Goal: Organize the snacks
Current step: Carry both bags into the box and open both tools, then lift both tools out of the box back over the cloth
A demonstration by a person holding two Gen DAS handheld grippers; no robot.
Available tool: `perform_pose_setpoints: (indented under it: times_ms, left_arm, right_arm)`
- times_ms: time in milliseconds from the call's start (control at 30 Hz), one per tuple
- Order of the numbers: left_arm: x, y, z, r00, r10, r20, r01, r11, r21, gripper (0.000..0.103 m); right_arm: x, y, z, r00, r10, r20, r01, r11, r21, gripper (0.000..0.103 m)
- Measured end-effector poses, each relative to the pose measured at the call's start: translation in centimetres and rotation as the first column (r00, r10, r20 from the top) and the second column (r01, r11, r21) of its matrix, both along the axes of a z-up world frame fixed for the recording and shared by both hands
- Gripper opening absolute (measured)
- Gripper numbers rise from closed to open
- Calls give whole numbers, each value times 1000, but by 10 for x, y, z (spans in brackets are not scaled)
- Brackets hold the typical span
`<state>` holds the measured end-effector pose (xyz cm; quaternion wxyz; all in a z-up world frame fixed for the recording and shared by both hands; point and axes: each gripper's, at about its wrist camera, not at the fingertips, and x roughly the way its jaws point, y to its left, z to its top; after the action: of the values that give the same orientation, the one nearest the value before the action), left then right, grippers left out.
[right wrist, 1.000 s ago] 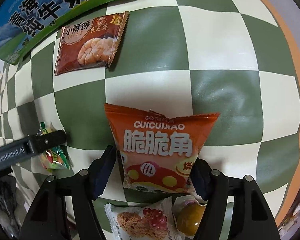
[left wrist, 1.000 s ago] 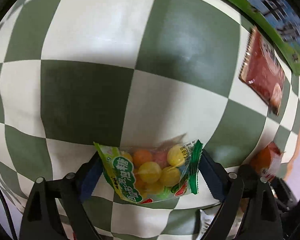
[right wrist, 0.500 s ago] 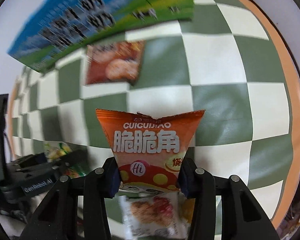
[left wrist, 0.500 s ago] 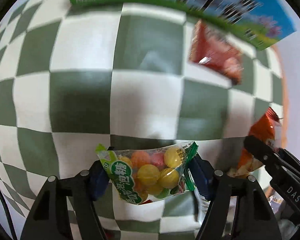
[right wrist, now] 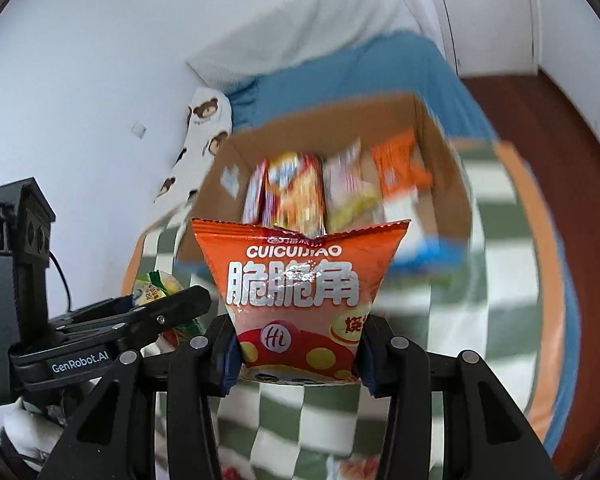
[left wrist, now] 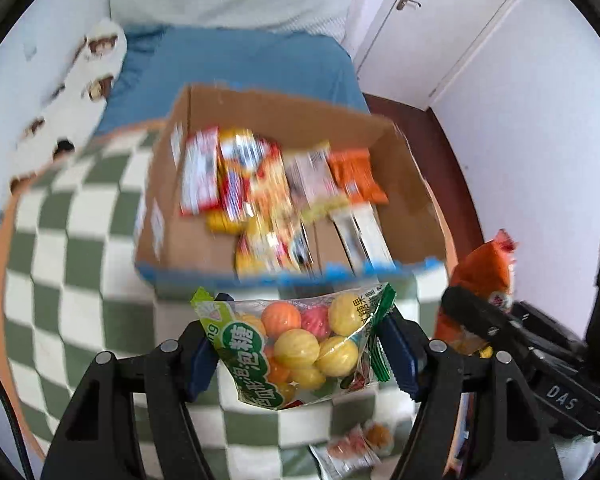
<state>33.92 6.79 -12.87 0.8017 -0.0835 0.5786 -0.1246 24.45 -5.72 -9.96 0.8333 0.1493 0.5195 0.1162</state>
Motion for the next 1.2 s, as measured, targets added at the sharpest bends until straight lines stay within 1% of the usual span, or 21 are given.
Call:
perform_pose_setpoints:
  times_ms: [33, 133, 200, 267, 300, 333, 467, 567, 600, 633, 667, 700, 733, 767, 833, 867, 967, 1067, 1200]
  left_arm:
    - [14, 2, 3, 1000, -5, -4, 5, 1000, 15, 69]
    - [54, -1, -10, 999, -9, -49, 11, 999, 53, 69]
    - [74, 1, -20, 997, -6, -80, 12, 997, 74, 69]
    - [97, 3, -38, 992, 4, -124, 10, 994, 107, 69]
    - [102, 2, -51, 991, 6, -137, 10, 993, 116, 69]
    - [108, 3, -56, 988, 8, -154, 13, 991, 130, 69]
    - [131, 4, -94, 975, 10, -222, 38, 977, 210, 69]
    - [139, 5, -114, 963, 7, -269, 54, 974, 219, 71]
    - [140, 6, -117, 959, 7, -283, 58, 974, 220, 74]
    - [140, 8, -122, 953, 8, -302, 59, 975, 214, 74]
    - [141, 9, -127, 947, 12, -322, 56, 978, 200, 76]
    - [141, 12, -132, 939, 21, -344, 47, 981, 186, 80]
    - [140, 13, -136, 931, 25, -364, 40, 985, 170, 81]
    - [139, 14, -138, 931, 25, -363, 39, 985, 167, 83]
    - [136, 12, -134, 939, 24, -343, 45, 981, 191, 84]
    - [136, 12, -134, 942, 28, -335, 42, 979, 199, 87]
    - [134, 16, -131, 943, 44, -329, 14, 985, 173, 89]
    - [132, 17, -128, 943, 50, -329, 2, 988, 156, 91]
    - [127, 13, -118, 952, 35, -303, 21, 983, 180, 91]
  right_arm:
    - [12, 2, 7, 1000, 3, 8, -3, 1000, -16, 49]
    - [55, 11, 4, 1000, 19, -17, -20, 998, -58, 49]
    - [81, 17, -7, 999, 27, -45, -31, 995, -90, 49]
    - [101, 17, -21, 996, 32, -86, -40, 994, -99, 49]
    - [112, 18, -28, 993, 28, -110, -39, 994, -100, 49]
    - [119, 18, -37, 991, 29, -130, -43, 993, -106, 49]
    - [146, 21, -72, 978, 27, -209, -51, 993, -111, 49]
    - [152, 23, -93, 967, 31, -252, -63, 991, -122, 49]
    - [155, 25, -102, 959, 40, -280, -78, 989, -126, 49]
    - [157, 26, -111, 948, 49, -314, -93, 988, -126, 50]
    - [159, 27, -118, 937, 50, -345, -98, 987, -125, 55]
    - [160, 26, -128, 921, 48, -386, -102, 987, -122, 71]
    - [161, 26, -134, 914, 45, -404, -106, 986, -128, 80]
    - [161, 24, -140, 911, 34, -411, -108, 982, -157, 91]
    - [160, 21, -142, 913, 27, -408, -106, 980, -171, 91]
    - [160, 18, -144, 910, 23, -413, -99, 981, -165, 91]
    - [158, 13, -144, 910, 16, -413, -102, 977, -187, 96]
    - [156, 9, -138, 916, 8, -401, -99, 973, -208, 96]
    - [152, 2, -127, 931, -9, -365, -77, 972, -221, 97]
